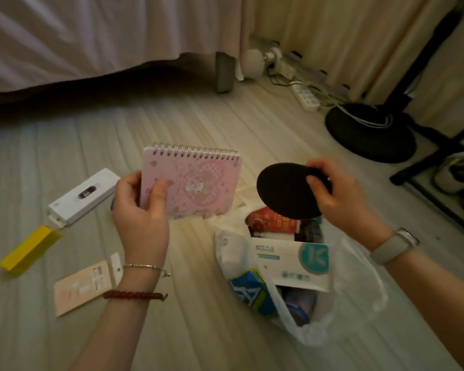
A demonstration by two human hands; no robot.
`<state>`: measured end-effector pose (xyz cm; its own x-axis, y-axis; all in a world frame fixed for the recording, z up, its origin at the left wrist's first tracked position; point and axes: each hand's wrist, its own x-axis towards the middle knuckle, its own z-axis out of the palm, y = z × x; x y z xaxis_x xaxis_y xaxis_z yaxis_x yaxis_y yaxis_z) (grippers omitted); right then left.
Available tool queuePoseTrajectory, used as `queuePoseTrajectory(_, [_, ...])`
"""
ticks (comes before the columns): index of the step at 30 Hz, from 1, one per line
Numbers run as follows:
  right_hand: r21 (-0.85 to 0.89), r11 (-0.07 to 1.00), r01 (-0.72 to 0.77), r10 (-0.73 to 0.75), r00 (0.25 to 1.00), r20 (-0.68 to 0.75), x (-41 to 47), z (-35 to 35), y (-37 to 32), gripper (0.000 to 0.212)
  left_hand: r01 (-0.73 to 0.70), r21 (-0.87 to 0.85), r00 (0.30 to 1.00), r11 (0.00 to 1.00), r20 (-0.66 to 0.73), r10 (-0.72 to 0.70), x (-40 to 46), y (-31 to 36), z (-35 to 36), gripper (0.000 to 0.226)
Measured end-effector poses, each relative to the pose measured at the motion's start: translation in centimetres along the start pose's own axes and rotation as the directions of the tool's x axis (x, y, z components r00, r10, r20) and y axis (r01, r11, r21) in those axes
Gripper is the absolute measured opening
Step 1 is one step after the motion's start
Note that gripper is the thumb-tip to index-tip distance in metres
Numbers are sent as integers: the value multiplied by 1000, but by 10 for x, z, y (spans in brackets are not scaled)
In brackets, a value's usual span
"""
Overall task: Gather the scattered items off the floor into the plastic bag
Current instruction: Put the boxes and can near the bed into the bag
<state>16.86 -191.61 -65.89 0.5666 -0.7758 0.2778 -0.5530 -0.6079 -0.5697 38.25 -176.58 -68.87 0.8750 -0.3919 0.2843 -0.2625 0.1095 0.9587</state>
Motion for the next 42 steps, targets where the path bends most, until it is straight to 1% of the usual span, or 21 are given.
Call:
queuePoseTrajectory(2, [-80, 995, -62, 66, 997, 45, -10, -2, 19, 21, 38, -18, 998, 999, 50, -37, -11, -1, 14, 21])
queuePoseTrajectory(5, [-219, 975, -46, 64, 995, 75, -19, 3, 34, 22, 43, -5, 991, 999, 128, -42, -31, -5, 27, 17])
queuePoseTrajectory(10, [-264, 962, -73, 154, 941, 301, -20, 17, 42, 27, 85, 19, 980, 996, 176, -87, -46, -15, 32, 21])
queuePoseTrajectory(12, [-268, 958, -104, 174, 953, 250, -22, 22, 45, 30, 111, 9, 977, 994, 182, -111, -48, -15, 35, 24])
queuePoseTrajectory(14, [-244, 959, -144, 182, 973, 141, -22, 20, 49, 39, 143, -3, 969, 990, 203, -139, -48, -17, 39, 19])
queuePoseTrajectory(16, [-284, 941, -183, 200, 979, 35, -21, 13, 54, 49, 149, 27, 956, 988, 251, -151, -49, -15, 46, 17])
queuePoseTrajectory(18, [-341, 896, -284, 306, 952, 11, -21, 4, 62, 55, 101, 80, 939, 992, 321, -121, -50, -11, 58, 18])
queuePoseTrajectory(19, [-360, 868, -341, 379, 925, 37, -22, 2, 68, 54, 74, 104, 927, 992, 359, -107, -50, -8, 64, 18])
queuePoseTrajectory(22, [-438, 805, -400, 493, 862, 120, -31, 3, 86, 24, -8, 197, 880, 980, 467, -87, -53, 1, 89, 17])
queuePoseTrajectory(25, [-384, 814, -435, 480, 877, 26, -37, 0, 94, 26, -67, 236, 845, 970, 529, -70, -61, 3, 113, 23])
queuePoseTrajectory(28, [-305, 840, -449, 451, 890, -68, -36, -4, 96, 29, 16, 262, 852, 965, 501, -150, -74, 2, 135, 31])
queuePoseTrajectory(31, [-246, 855, -457, 450, 889, -86, -36, -3, 97, 27, 97, 276, 822, 956, 519, -234, -83, -3, 152, 36])
queuePoseTrajectory(33, [-222, 862, -455, 440, 890, -117, -36, -2, 98, 26, 32, 322, 750, 946, 619, -235, -91, -11, 159, 36])
queuePoseTrajectory(34, [-226, 867, -445, 427, 896, -125, -36, -1, 99, 25, -42, 381, 680, 924, 688, -253, -97, -16, 161, 39])
queuePoseTrajectory(35, [-237, 871, -431, 412, 902, -126, -36, -1, 99, 24, -189, 462, 608, 867, 748, -266, -105, -19, 160, 42])
queuePoseTrajectory(36, [-251, 874, -417, 397, 909, -128, -37, -2, 99, 23, -384, 518, 578, 764, 780, -239, -112, -24, 157, 44])
queuePoseTrajectory(37, [-267, 874, -405, 384, 914, -129, -37, -2, 98, 22, -561, 525, 560, 640, 810, -173, -115, -28, 153, 47])
queuePoseTrajectory(38, [-290, 877, -383, 361, 924, -128, -38, -1, 97, 20, -664, 522, 545, 535, 828, -132, -113, -27, 147, 51])
queuePoseTrajectory(39, [-317, 880, -353, 330, 936, -123, -38, 0, 96, 19, -713, 517, 539, 473, 836, -102, -109, -26, 141, 52])
queuePoseTrajectory(40, [-339, 889, -309, 283, 951, -124, -37, 1, 94, 19, -730, 500, 546, 466, 837, -42, -102, -27, 135, 49])
queuePoseTrajectory(42, [-344, 920, -189, 153, 980, -131, -32, 7, 85, 21, -706, 480, 590, 521, 805, 58, -82, -28, 121, 42])
